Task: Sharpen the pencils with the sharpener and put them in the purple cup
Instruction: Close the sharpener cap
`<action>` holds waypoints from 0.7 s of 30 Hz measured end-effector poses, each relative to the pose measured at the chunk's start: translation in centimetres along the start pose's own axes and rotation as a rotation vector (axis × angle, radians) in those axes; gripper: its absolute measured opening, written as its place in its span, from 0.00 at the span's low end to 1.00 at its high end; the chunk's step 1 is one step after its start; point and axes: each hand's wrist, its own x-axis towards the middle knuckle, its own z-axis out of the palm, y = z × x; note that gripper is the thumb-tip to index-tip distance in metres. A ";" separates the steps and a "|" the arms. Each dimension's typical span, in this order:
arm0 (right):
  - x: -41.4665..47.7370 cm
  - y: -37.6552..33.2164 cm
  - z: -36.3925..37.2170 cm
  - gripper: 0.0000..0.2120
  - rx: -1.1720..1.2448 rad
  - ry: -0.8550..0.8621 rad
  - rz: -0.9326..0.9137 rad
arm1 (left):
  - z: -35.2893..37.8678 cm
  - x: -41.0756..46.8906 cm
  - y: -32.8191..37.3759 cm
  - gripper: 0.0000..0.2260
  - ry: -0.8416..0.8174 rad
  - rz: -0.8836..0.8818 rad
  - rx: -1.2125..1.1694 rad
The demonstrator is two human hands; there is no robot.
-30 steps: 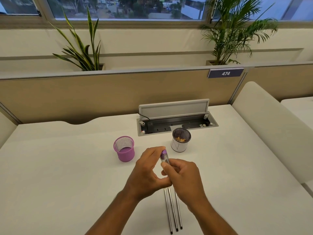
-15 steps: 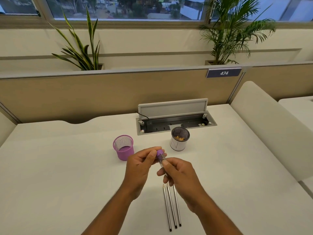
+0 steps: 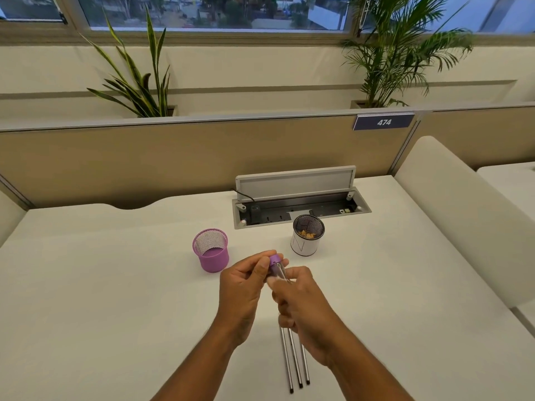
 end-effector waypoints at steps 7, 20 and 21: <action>0.2 0.1 -0.1 0.07 -0.239 0.145 -0.178 | -0.1 0.1 0.6 0.12 -0.001 0.006 0.006; -0.1 -0.3 -0.1 0.14 -0.140 0.129 -0.259 | -0.2 0.5 0.5 0.12 -0.029 0.050 0.056; -0.1 -0.2 -0.1 0.14 -0.135 0.131 -0.261 | -0.2 0.4 0.4 0.12 -0.033 0.066 0.078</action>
